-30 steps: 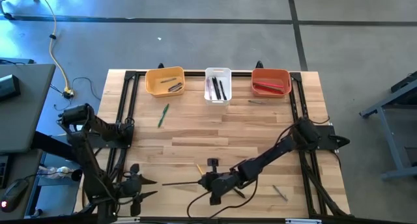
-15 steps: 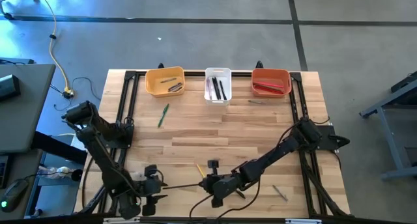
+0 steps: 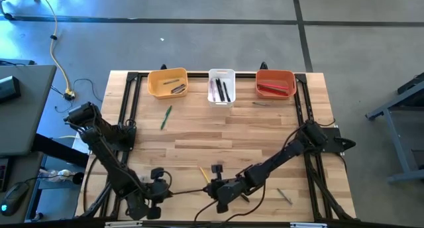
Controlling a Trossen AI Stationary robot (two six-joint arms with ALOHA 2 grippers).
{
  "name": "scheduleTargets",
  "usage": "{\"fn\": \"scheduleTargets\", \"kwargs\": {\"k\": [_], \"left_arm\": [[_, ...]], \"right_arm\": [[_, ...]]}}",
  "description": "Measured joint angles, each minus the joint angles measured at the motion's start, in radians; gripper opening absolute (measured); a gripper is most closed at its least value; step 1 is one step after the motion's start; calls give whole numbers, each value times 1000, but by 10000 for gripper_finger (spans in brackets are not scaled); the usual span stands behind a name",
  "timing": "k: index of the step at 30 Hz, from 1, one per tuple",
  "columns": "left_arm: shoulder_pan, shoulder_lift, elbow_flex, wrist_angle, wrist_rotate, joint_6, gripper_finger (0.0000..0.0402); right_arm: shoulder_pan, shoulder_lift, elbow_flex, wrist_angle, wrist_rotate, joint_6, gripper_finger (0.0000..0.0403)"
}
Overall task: Sort crayons/erasers/pens/pencils in bins
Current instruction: Put the blue pencil into the orange bin
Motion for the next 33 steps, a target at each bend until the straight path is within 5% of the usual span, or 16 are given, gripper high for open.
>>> {"fn": "scheduleTargets", "kwargs": {"k": [8, 16, 21, 27, 30, 33], "left_arm": [[18, 0, 0, -6, -5, -1, 7], [-5, 1, -4, -42, -143, -51, 3], [-14, 2, -133, 147, -218, -98, 2], [21, 2, -373, 684, -255, 11, 1], [56, 2, -461, 965, -264, 147, 1], [103, 2, -507, 1198, -272, 290, 1]], "right_arm": [[2, 0, 0, -12, -3, -5, 19], [36, -80, 1, -89, 82, -29, 136], [74, -200, 2, -219, 127, -64, 184], [87, -288, -179, -131, 179, -111, 113], [78, -325, -349, 91, 174, -121, 34], [52, -347, -512, 387, 145, -122, 13]]}}
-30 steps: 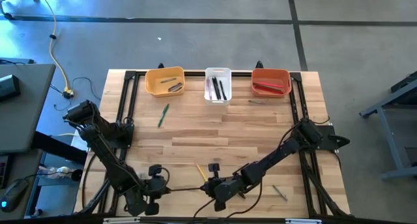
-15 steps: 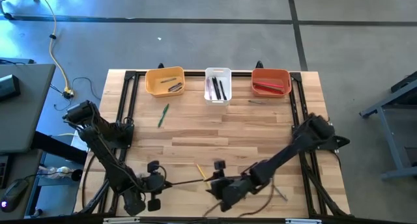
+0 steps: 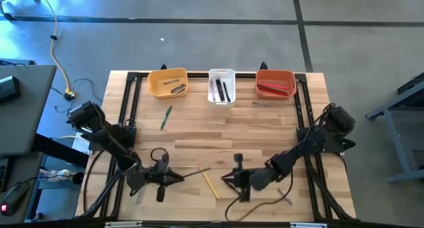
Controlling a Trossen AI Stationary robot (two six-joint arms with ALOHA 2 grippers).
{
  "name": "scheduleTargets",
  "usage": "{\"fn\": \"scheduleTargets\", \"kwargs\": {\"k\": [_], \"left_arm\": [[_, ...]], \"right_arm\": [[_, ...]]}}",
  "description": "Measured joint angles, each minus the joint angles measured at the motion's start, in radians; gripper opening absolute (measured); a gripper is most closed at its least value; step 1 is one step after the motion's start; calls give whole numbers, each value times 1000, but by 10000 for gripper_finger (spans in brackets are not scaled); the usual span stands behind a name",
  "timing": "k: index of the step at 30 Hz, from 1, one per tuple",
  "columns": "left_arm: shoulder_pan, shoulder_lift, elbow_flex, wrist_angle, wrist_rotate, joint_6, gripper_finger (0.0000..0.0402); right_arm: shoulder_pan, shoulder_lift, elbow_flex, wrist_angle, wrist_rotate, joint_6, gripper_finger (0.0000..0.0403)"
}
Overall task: Sort crayons/erasers/pens/pencils in bins
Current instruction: Put the blue pencil into the orange bin
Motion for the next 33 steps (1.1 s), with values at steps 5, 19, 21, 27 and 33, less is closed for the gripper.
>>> {"fn": "scheduleTargets", "kwargs": {"k": [5, 19, 21, 27, 33], "left_arm": [[86, 0, -12, 313, 4, 258, 1], [300, 0, 59, 629, 225, 556, 0], [319, 1, 70, 627, 241, 559, 0], [347, 1, 99, 609, 275, 549, 0], [369, 10, 101, 591, 289, 508, 0]], "right_arm": [[-60, 9, -171, 553, -11, -62, 24], [-202, 24, -118, 994, -139, -123, 75], [-212, 24, -96, 995, -146, -131, 105], [-217, 24, -58, 996, -175, -179, 164], [-221, 24, -24, 1008, -169, -201, 171]]}}
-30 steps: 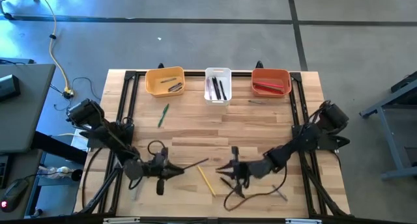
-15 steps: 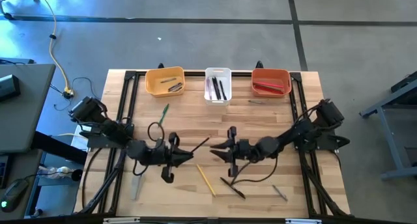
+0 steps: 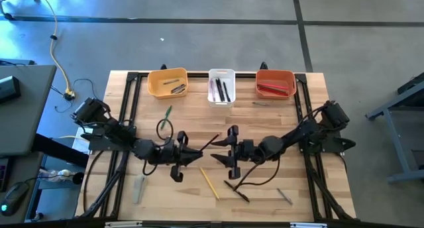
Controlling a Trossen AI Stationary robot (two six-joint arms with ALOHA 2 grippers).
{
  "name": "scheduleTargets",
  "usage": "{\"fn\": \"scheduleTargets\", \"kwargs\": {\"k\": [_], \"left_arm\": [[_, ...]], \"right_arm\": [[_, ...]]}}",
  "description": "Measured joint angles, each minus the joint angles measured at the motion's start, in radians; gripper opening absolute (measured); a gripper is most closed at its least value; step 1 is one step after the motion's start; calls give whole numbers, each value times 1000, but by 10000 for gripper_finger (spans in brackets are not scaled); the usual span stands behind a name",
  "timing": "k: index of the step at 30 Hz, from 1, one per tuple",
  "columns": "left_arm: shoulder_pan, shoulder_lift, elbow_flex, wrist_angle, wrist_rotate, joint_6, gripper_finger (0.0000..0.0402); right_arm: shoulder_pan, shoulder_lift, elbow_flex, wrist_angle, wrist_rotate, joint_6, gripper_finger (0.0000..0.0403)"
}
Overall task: Sort crayons/erasers/pens/pencils in bins
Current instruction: Put the blue pencil into the orange bin
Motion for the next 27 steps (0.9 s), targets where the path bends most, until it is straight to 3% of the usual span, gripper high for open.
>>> {"fn": "scheduleTargets", "kwargs": {"k": [8, 19, 27], "left_arm": [[-4, 5, 0, 10, 10, 6, 0], [-2, 5, 0, -6, 10, 1, 0], [-1, 5, 0, -10, 10, 0, 0]], "right_arm": [[-15, 0, 16, -1, 58, 9, 171], [-36, 0, 16, -7, 24, 54, 169], [-48, 0, 16, -7, -21, 56, 114]]}}
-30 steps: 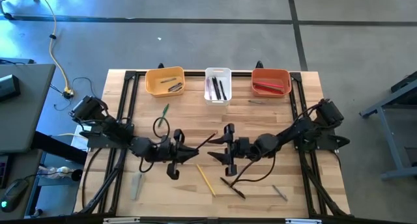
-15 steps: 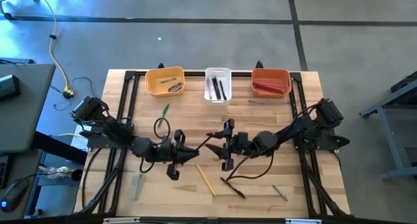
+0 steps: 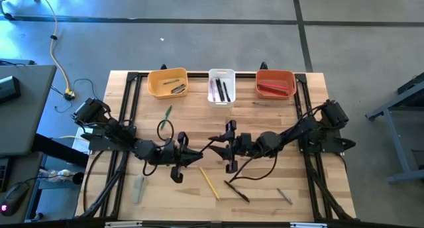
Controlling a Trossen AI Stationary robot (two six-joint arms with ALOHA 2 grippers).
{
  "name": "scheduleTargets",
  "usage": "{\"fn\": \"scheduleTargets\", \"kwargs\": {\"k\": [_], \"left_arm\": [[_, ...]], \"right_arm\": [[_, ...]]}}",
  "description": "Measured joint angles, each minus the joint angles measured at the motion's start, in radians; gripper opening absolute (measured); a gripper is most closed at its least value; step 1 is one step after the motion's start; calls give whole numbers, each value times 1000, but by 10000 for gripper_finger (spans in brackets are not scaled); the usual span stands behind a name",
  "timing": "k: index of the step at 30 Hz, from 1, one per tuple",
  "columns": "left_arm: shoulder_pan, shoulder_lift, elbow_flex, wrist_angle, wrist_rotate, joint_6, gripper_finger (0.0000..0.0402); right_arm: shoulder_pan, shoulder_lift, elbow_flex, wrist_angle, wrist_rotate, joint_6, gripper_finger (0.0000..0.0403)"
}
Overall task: Sort crayons/erasers/pens/pencils in bins
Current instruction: Put the blue pencil into the orange bin
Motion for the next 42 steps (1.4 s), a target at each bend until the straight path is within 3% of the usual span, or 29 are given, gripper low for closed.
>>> {"fn": "scheduleTargets", "kwargs": {"k": [10, 15, 30, 36, 42], "left_arm": [[0, 0, 0, -23, -6, 2, 1], [0, 0, 0, -25, -8, 1, 16], [17, -7, -38, -85, -34, 49, 133], [21, -51, -82, -90, -36, 136, 137], [34, -160, -167, -168, 2, 165, 87]], "right_arm": [[1, 0, 0, 0, -6, -3, 10], [1, 0, 0, -1, -7, -5, 13], [-1, -73, 0, -69, 72, -111, 4], [-1, -215, 0, -297, 227, -187, 4], [-51, -445, 0, -763, 456, -144, 4]]}}
